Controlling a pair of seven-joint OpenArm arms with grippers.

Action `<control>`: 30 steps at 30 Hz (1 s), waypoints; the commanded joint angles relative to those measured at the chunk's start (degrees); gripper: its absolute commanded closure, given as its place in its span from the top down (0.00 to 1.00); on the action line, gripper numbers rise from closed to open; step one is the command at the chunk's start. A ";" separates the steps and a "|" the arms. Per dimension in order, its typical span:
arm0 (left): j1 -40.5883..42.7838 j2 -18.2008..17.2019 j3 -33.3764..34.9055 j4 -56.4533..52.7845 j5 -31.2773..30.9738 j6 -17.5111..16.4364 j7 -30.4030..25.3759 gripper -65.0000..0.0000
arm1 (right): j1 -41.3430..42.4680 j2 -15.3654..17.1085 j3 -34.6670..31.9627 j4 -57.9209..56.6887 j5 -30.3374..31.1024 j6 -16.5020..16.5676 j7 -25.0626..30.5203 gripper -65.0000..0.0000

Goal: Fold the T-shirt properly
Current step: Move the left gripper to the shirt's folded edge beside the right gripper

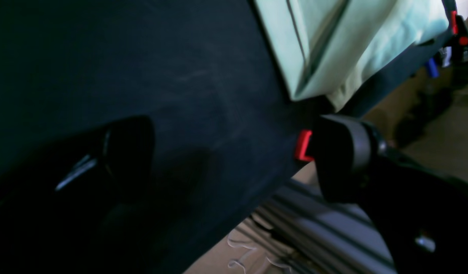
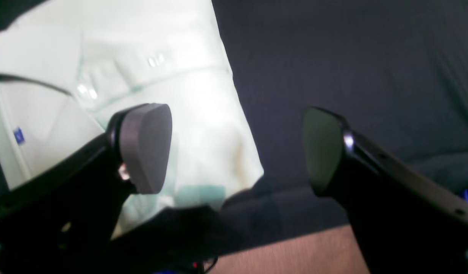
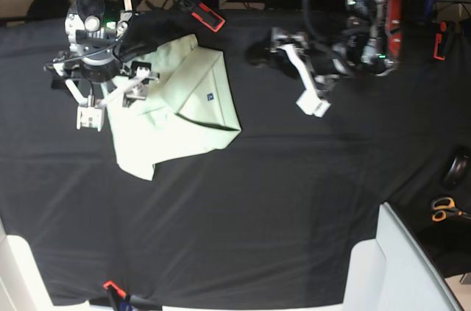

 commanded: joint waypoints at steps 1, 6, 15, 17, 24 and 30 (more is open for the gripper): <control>-1.41 0.37 0.86 0.28 -1.56 -0.37 -0.51 1.00 | 0.43 -0.05 0.02 0.90 -0.52 -0.04 1.49 0.77; -3.78 3.62 5.25 -3.50 -1.74 -0.46 -0.51 1.00 | -0.71 0.21 0.02 0.90 -0.52 -0.04 1.76 0.77; -8.70 7.84 10.18 -12.99 -1.83 -0.99 -0.60 1.00 | -1.68 0.21 0.02 0.90 -0.52 -0.04 1.76 0.77; -9.67 7.93 10.27 -14.75 -1.83 -3.54 -0.60 1.00 | -1.85 0.30 0.02 0.81 -0.52 -0.04 1.76 0.77; -14.59 8.37 10.44 -20.90 -1.39 -6.26 -0.60 1.00 | -1.94 0.30 0.02 0.81 -0.52 -0.04 1.76 0.77; -13.19 4.67 9.74 -18.35 -1.74 -2.84 -0.51 1.00 | -1.94 0.30 0.11 0.81 -0.52 -0.04 1.76 0.77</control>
